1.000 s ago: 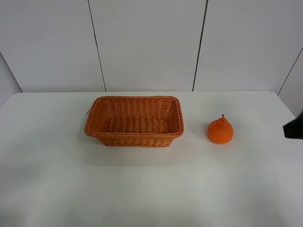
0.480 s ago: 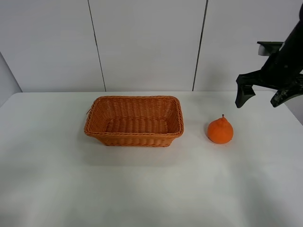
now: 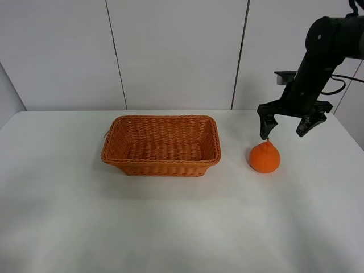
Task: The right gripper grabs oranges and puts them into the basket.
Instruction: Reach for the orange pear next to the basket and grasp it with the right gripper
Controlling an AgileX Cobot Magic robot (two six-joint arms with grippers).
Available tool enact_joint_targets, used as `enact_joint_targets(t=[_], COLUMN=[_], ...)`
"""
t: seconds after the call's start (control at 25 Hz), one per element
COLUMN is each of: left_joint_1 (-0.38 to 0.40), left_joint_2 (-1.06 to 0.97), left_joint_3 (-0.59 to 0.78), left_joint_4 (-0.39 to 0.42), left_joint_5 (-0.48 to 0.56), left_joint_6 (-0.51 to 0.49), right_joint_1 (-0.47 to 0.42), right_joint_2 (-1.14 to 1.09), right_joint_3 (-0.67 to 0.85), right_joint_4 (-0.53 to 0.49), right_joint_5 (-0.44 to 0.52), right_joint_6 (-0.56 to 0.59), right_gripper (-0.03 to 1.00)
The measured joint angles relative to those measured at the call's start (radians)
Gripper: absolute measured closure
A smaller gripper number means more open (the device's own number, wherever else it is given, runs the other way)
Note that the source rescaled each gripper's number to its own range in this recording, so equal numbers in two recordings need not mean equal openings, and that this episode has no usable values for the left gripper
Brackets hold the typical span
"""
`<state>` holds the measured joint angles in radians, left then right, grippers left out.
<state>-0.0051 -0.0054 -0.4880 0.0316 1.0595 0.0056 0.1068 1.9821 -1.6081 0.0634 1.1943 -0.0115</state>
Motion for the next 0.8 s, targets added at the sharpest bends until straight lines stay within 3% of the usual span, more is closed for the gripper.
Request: enact_joint_targets(t=[0.64,0.72,0.8], left_joint_1=[0.0,0.0,0.0], left_joint_2=[0.0,0.0,0.0], left_joint_3=[0.0,0.0,0.0], left_joint_4=[0.0,0.0,0.0], left_joint_5=[0.0,0.0,0.0], left_joint_6=[0.0,0.0,0.0], right_joint_1=[0.0,0.0,0.0], right_joint_2=[0.256,0.256,0.256], right_joint_3=[0.0,0.0,0.0], right_joint_4=[0.011,0.011,0.012], right_joint_5=[-0.203,-0.217,-0.218], right_joint_6=[0.0,0.0,0.0], right_gripper=[-0.03,0.04,0.22])
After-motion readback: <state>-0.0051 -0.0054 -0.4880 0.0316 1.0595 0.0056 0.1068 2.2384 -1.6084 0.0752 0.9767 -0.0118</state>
